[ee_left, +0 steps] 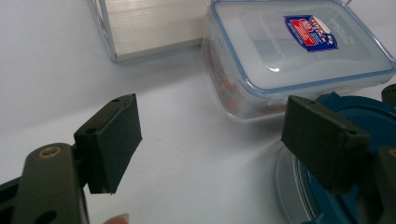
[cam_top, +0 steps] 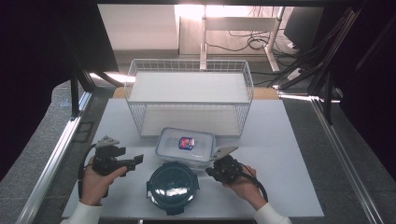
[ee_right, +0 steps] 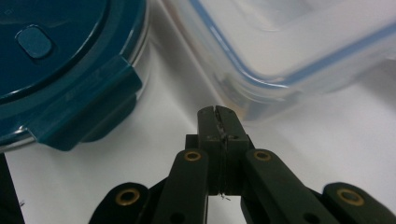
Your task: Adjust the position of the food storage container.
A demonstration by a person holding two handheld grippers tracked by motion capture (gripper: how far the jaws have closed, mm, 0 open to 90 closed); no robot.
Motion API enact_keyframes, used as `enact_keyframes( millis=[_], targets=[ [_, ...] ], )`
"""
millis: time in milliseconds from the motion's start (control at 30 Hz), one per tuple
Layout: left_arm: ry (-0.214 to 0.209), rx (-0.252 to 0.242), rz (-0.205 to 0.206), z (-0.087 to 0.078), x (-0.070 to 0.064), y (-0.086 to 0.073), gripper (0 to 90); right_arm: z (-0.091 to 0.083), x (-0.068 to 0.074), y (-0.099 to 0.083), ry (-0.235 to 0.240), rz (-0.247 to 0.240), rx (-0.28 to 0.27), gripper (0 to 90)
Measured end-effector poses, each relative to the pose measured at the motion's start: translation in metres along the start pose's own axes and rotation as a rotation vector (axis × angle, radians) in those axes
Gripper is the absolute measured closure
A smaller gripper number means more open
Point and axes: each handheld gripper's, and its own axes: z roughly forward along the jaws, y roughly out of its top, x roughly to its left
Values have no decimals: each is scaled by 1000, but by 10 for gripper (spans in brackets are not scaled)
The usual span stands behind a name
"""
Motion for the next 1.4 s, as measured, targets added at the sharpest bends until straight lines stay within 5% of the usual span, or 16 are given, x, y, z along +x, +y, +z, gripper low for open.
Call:
enact_keyframes(
  millis=[567, 767, 1033, 1400],
  targets=[
    [6, 14, 5, 3, 2, -1, 197, 27, 2, 10, -18, -15, 18, 892],
    [7, 16, 3, 4, 2, -1, 197, 29, 1, 12, -11, -17, 15, 893],
    [8, 23, 9, 6, 1, -2, 196, 28, -8, 12, -66, 13, -14, 893],
    [9, 27, 8, 7, 1, -2, 196, 29, -13, 13, -61, 26, -23, 893]
  ],
)
